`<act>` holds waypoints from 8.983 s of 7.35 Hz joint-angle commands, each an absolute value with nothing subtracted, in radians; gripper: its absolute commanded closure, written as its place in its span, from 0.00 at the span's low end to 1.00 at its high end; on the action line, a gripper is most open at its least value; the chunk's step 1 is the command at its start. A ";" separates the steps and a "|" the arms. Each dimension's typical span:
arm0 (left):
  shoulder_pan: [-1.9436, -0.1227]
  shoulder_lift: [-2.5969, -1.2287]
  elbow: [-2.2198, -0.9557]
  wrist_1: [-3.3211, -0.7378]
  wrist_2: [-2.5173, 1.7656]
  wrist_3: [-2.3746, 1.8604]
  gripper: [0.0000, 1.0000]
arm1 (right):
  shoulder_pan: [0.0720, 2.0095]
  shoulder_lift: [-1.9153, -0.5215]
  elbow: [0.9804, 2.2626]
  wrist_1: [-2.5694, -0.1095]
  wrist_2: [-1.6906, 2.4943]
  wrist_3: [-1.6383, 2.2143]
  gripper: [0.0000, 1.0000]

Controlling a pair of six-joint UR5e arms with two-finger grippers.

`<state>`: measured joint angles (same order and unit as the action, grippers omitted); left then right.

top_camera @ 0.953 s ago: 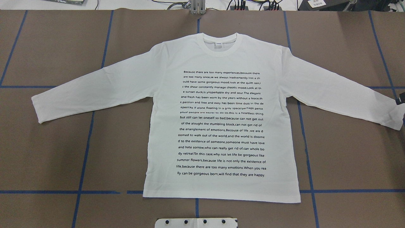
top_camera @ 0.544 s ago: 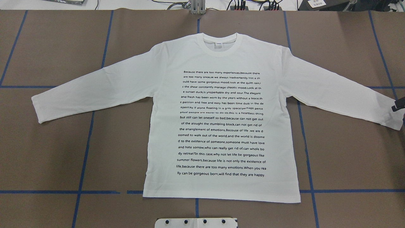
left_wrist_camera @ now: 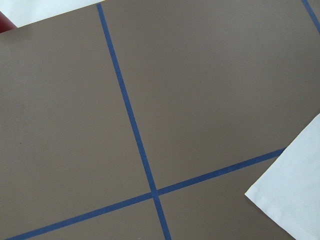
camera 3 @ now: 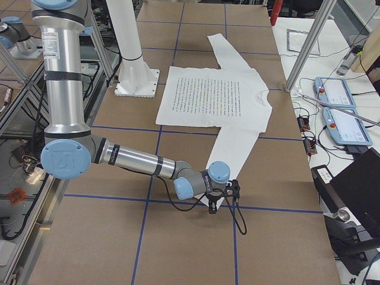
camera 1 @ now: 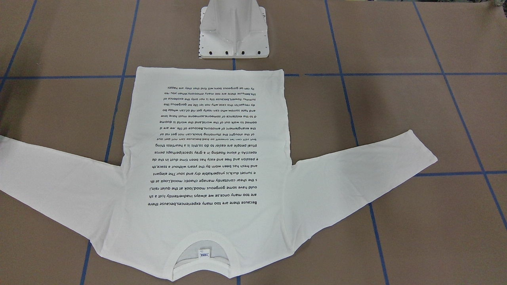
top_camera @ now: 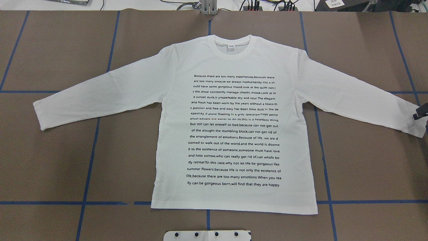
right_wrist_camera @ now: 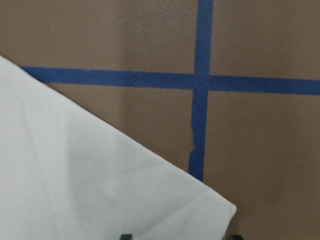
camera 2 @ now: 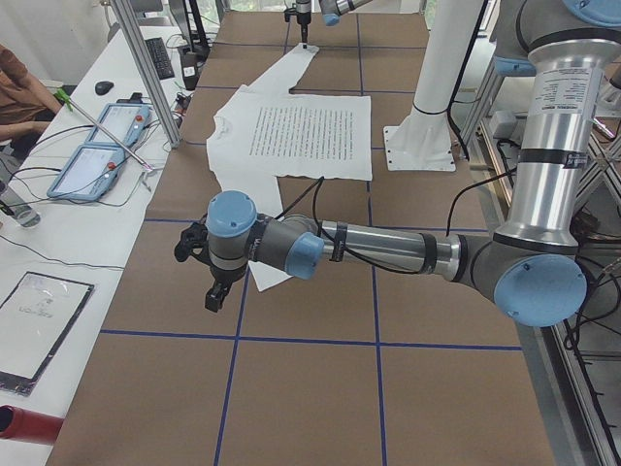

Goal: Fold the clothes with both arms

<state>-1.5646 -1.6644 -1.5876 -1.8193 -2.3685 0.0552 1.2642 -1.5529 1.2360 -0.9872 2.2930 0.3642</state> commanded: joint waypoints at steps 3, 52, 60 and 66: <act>-1.565 -1.666 -1.588 -1.819 -2.368 0.055 0.00 | 1.259 -1.552 1.246 -0.986 2.301 0.365 0.69; -0.983 -1.560 -1.491 -2.353 -1.991 -0.905 0.01 | 0.925 -0.799 1.402 -1.496 2.126 0.870 0.00; -0.934 -1.569 -1.477 -2.361 -1.990 -0.916 0.14 | 0.925 -0.838 1.462 -1.499 2.126 0.876 0.00; -0.930 -1.572 -1.488 -2.364 -1.991 -0.945 0.60 | 0.930 -0.838 1.462 -1.499 2.128 0.876 0.00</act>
<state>-0.9284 -1.5721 -1.4825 -2.3631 -1.9911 -0.9346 0.9294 -0.8375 1.4619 -1.4987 2.1276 0.8759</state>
